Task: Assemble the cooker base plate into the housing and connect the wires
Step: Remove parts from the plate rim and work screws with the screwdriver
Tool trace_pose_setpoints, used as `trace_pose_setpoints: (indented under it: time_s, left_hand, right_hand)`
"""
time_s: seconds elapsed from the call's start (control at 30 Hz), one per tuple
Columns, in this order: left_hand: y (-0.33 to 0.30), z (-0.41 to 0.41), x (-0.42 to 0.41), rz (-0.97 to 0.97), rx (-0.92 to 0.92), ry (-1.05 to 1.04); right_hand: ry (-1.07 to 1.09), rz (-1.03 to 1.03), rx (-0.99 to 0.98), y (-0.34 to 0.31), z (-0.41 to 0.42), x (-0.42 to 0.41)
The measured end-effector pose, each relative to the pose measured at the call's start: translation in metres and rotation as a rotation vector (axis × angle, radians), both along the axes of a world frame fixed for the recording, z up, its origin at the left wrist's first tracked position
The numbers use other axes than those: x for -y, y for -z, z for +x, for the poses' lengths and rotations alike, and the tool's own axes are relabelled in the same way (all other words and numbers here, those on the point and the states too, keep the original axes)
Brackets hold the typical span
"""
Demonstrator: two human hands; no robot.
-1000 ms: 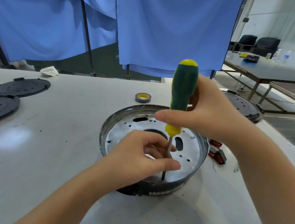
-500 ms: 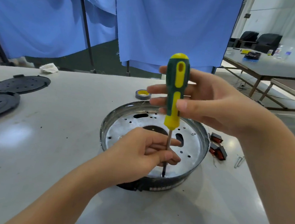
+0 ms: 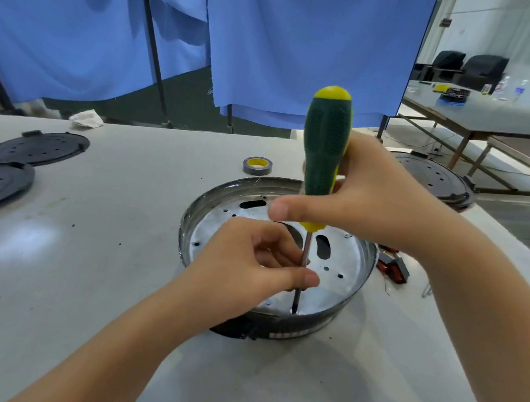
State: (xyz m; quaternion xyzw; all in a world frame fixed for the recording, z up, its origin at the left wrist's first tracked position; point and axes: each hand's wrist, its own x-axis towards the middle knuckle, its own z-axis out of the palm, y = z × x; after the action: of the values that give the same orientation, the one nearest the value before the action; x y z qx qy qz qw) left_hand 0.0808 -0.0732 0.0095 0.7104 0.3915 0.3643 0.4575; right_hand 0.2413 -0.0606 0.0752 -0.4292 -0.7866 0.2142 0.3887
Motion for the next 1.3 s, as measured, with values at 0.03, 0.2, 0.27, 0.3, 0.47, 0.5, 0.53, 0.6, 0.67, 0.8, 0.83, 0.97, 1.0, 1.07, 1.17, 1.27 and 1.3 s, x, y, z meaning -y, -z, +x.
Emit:
trace_pose_setpoints:
  time_s: [0.03, 0.2, 0.27, 0.3, 0.47, 0.5, 0.53, 0.6, 0.67, 0.8, 0.83, 0.97, 1.0, 1.07, 1.17, 1.27, 1.3]
  left_hand:
    - [0.000, 0.000, 0.000, -0.023, 0.014, 0.018]
    - [-0.001, 0.000, 0.002, -0.118, 0.061, 0.108]
    - [-0.002, 0.000, 0.004, -0.107, 0.031, 0.154]
    - [-0.001, 0.000, 0.004, -0.106, 0.019, 0.168]
    - [-0.001, 0.002, 0.002, -0.038, -0.040, 0.126]
    - [-0.002, 0.002, 0.001, -0.006, -0.054, 0.092]
    - [-0.002, 0.002, 0.001, 0.016, -0.051, 0.053]
    - [-0.002, 0.001, 0.001, 0.031, -0.029, 0.000]
    - [-0.001, 0.000, 0.001, 0.023, -0.004, -0.014]
    - [-0.001, 0.000, 0.000, -0.098, 0.057, 0.018]
    - [-0.002, 0.000, 0.001, -0.133, 0.064, 0.039]
    - [-0.004, 0.000, 0.003, -0.137, 0.010, 0.169]
    - [-0.004, -0.001, 0.003, -0.122, -0.004, 0.198]
    - [-0.003, -0.001, 0.004, -0.101, -0.018, 0.234]
    - [-0.003, 0.000, 0.003, -0.051, -0.034, 0.188]
    - [-0.004, 0.002, 0.002, 0.016, -0.041, 0.046]
    - [-0.004, 0.001, 0.002, 0.020, -0.024, 0.013]
  right_hand:
    - [-0.042, -0.079, -0.018, -0.001, 0.003, -0.002]
    - [-0.476, -0.529, -0.322, 0.001, 0.030, -0.011]
    - [-0.603, -0.612, -0.400, 0.005, 0.037, -0.014]
    - [-0.619, -0.623, -0.395, 0.006, 0.038, -0.015]
    - [-0.253, -0.310, -0.169, -0.002, 0.028, -0.008]
    - [-0.186, -0.195, -0.108, -0.004, 0.022, -0.004]
    - [-0.134, -0.094, -0.050, -0.004, 0.016, -0.002]
    - [-0.065, 0.025, 0.016, -0.001, 0.005, 0.002]
    - [-0.030, 0.036, 0.031, 0.001, -0.002, 0.002]
    - [-0.181, -0.231, -0.077, 0.002, 0.010, -0.005]
    - [-0.285, -0.339, -0.163, 0.002, 0.016, -0.008]
    - [-0.603, -0.567, -0.371, 0.004, 0.030, -0.013]
    - [-0.616, -0.571, -0.379, 0.005, 0.031, -0.014]
    - [-0.538, -0.528, -0.372, 0.005, 0.031, -0.015]
    - [-0.331, -0.356, -0.299, 0.001, 0.025, -0.010]
    - [-0.172, -0.125, -0.147, -0.001, 0.013, -0.002]
    - [-0.143, -0.075, -0.125, -0.001, 0.008, -0.001]
